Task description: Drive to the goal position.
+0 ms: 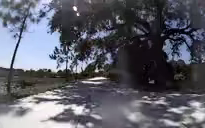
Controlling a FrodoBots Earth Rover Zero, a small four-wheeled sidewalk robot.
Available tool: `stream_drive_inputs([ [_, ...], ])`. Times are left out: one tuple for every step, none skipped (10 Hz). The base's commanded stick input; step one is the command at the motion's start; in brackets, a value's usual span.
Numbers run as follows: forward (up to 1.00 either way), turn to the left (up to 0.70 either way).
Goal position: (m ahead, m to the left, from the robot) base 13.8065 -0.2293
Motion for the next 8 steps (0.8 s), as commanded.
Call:
stream_drive_inputs([
  [0.44, 0.0],
  [0.18, 0.0],
  [0.14, 0.0],
  [0.52, 0.0],
  [0.7, 0.0],
  [0.7, 0.0],
  [0.7, 0.01],
  [0.7, 0.11],
])
